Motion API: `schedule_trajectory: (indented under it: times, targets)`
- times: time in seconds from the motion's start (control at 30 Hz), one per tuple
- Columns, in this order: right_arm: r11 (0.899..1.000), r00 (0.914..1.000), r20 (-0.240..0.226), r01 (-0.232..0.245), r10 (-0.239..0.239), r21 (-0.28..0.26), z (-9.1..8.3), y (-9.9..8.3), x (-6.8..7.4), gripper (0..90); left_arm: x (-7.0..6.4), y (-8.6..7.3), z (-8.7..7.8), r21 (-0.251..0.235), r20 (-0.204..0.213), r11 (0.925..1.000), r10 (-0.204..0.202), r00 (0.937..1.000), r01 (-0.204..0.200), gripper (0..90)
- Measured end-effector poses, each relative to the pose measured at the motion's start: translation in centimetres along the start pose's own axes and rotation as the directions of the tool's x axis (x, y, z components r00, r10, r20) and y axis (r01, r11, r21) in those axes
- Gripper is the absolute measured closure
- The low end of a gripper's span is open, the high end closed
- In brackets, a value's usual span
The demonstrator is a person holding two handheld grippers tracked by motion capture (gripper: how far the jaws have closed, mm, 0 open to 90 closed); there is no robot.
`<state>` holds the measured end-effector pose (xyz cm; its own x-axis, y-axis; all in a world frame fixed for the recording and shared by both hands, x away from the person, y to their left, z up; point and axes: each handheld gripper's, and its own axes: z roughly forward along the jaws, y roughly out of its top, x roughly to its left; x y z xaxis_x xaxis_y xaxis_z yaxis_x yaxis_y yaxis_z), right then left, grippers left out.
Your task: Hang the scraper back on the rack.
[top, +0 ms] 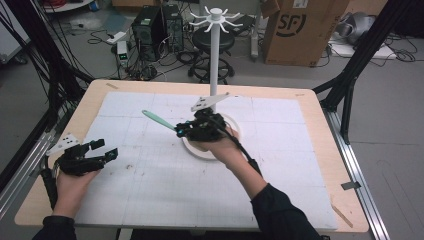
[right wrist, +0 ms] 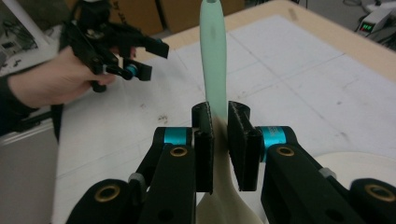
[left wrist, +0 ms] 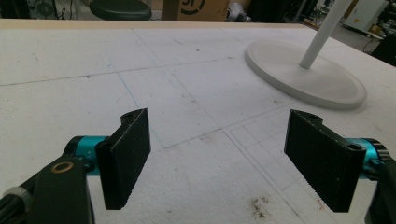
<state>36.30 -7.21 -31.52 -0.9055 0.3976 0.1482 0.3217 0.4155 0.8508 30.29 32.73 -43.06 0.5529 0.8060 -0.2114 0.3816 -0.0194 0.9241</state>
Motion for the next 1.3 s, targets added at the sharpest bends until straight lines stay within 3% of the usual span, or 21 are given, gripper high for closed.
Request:
schedule_trajectory:
  times: [0.17, 0.33, 0.7, 1.03, 1.3]
  targets:
    - [0.999, 1.0000, 0.000, 0.002, -0.002, -0.042, -5.3, 0.4, -0.1, 81.0, 0.0, 0.0, 0.1, 0.004, 0.000, 1.0000, -0.003, 1.0000, 0.003, 22.7]
    - [0.997, 0.9994, 0.032, 0.014, -0.011, -0.076, -9.9, 0.7, -0.3, 81.1, -0.1, 0.0, 0.4, 0.002, 0.002, 1.0000, -0.005, 1.0000, 0.005, 22.7]
    - [0.990, 0.9917, 0.128, 0.030, -0.013, -0.136, -18.3, 2.1, -0.9, 81.0, -0.1, -0.1, 0.5, 0.006, 0.002, 0.9999, -0.010, 0.9999, 0.010, 21.4]
    - [0.983, 0.9829, 0.182, 0.060, -0.028, -0.174, -23.4, 4.2, -0.5, 81.0, -0.2, -0.1, 0.6, 0.012, 0.003, 0.9999, -0.010, 0.9999, 0.010, 21.3]
    - [0.973, 0.9799, 0.198, 0.066, -0.021, -0.221, -25.6, 5.3, -0.4, 81.0, -0.2, -0.1, 0.6, 0.015, 0.003, 0.9999, -0.007, 1.0000, 0.007, 21.4]
